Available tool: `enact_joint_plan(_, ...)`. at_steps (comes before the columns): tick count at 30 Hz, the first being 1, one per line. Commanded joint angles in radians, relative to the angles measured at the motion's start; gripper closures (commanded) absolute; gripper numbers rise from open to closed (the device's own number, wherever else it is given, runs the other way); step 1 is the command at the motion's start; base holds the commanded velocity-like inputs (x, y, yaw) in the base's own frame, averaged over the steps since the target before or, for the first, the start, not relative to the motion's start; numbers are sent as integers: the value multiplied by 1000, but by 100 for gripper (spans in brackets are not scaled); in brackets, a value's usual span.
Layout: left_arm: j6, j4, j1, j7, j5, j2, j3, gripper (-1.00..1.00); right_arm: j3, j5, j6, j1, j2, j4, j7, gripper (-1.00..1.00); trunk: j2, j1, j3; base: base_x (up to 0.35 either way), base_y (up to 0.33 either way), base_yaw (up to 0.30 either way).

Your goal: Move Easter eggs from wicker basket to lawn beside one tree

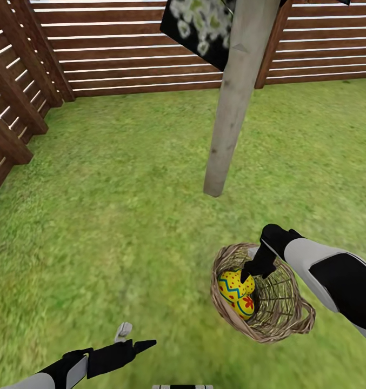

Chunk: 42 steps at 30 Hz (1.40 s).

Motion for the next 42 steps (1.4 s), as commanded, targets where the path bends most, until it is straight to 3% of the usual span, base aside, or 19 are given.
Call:
enact_joint_plan(1,10,-1,0,-2,10,1,-7,-100,0,10,-1,-1,0,1,10,-100,0,0,-1,0,0,0)
enact_joint_plan(24,-25,-1,0,-2,10,-3,-9,-100,3,12,1,-1,5,-14,4,-100,0,0,-1,0,0,0)
enact_joint_plan(31,-40,-1,0,-2,10,-5,-10,-100,3,11,1,-1,6,-16,0,-100,-49,27,-23,0,0,0)
enact_joint_plan(36,-52,-1,0,-2,10,-5,-10,-100,2,11,0,-1,6,-16,-2,-100,-49,27,-23,0,0,0)
enact_joint_plan(42,-55,-1,0,-2,10,-5,-10,-100,-1,11,-1,-1,4,-16,-4,-100,-91,50,-41,0,0,0)
